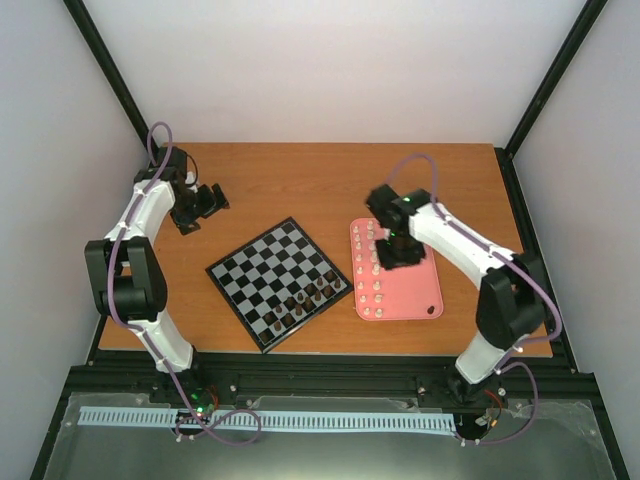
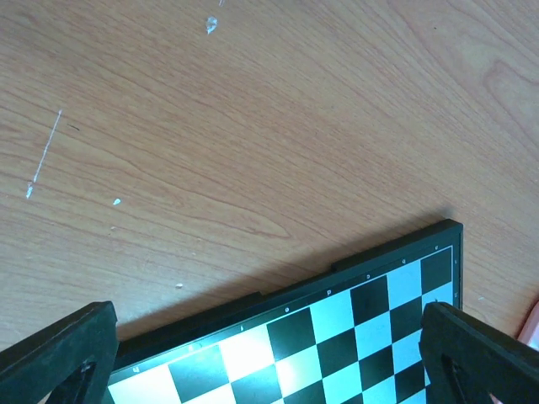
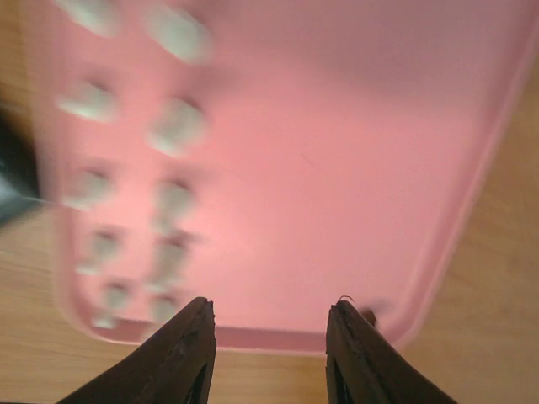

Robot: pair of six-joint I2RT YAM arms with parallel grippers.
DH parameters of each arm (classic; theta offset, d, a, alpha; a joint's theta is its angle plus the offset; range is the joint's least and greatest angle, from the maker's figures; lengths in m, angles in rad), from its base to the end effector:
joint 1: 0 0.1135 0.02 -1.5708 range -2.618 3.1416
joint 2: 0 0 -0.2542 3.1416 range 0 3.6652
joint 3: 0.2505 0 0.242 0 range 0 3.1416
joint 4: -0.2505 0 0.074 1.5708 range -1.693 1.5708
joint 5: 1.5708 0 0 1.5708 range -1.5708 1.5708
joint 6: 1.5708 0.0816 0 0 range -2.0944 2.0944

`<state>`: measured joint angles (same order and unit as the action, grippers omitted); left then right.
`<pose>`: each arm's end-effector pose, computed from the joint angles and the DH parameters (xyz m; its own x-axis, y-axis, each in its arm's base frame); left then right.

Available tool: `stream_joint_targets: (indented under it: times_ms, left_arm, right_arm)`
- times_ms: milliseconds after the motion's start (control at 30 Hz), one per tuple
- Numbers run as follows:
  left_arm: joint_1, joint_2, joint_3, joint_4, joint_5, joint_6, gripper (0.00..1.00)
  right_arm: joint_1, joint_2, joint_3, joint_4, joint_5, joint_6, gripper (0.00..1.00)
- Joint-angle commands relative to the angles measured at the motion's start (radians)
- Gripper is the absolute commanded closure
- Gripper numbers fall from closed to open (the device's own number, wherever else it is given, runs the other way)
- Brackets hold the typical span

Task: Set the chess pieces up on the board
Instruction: Pick up the chess piece from the storage box.

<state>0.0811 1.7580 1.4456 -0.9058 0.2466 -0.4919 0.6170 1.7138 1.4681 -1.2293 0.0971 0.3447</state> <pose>0.3622 0.0094 0.2046 -0.8271 -0.5267 -0.1962 -0.4370 0.8221 -0.3650 0.2599 0.1747 0.2118 -0.9562 -0.2659 -0.1226 -0.2605 0.9637 -0.0585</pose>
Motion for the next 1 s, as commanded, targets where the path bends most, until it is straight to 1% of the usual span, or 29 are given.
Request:
stream_joint_targets:
  times_ms: [0,133,233,300,400,533,867,967]
  left_arm:
    - [-0.004,-0.049,0.036,-0.031,-0.007,0.018,0.0]
    - [-0.005,-0.041,0.03,-0.024,0.001,0.016,0.0]
    - [-0.007,-0.03,0.027,-0.017,0.005,0.013,0.0]
    - [-0.007,-0.022,0.028,-0.016,0.007,0.013,0.0]
    - [-0.01,-0.013,0.023,-0.007,0.013,0.01,0.0]
    - [-0.014,-0.002,0.02,-0.005,0.02,0.009,0.0]
    - [-0.014,-0.005,0.021,-0.008,0.015,0.014,0.0]
    - [-0.014,-0.004,0.019,-0.008,0.011,0.015,0.0]
  right_arm:
    - [-0.125,-0.147,-0.266,0.081,-0.008,0.033,0.62]
    - [-0.203,-0.231,-0.43,0.114,-0.032,0.054,0.62]
    - [-0.231,-0.254,-0.497,0.121,-0.039,0.066,0.61]
    - [-0.244,-0.268,-0.531,0.124,-0.037,0.077,0.6]
    - [-0.282,-0.275,-0.577,0.157,-0.08,0.07,0.59]
    - [-0.314,-0.263,-0.604,0.189,-0.106,0.067,0.59]
    - [-0.35,-0.196,-0.621,0.221,-0.082,0.057,0.6]
    - [-0.362,-0.178,-0.624,0.22,-0.075,0.056,0.62]
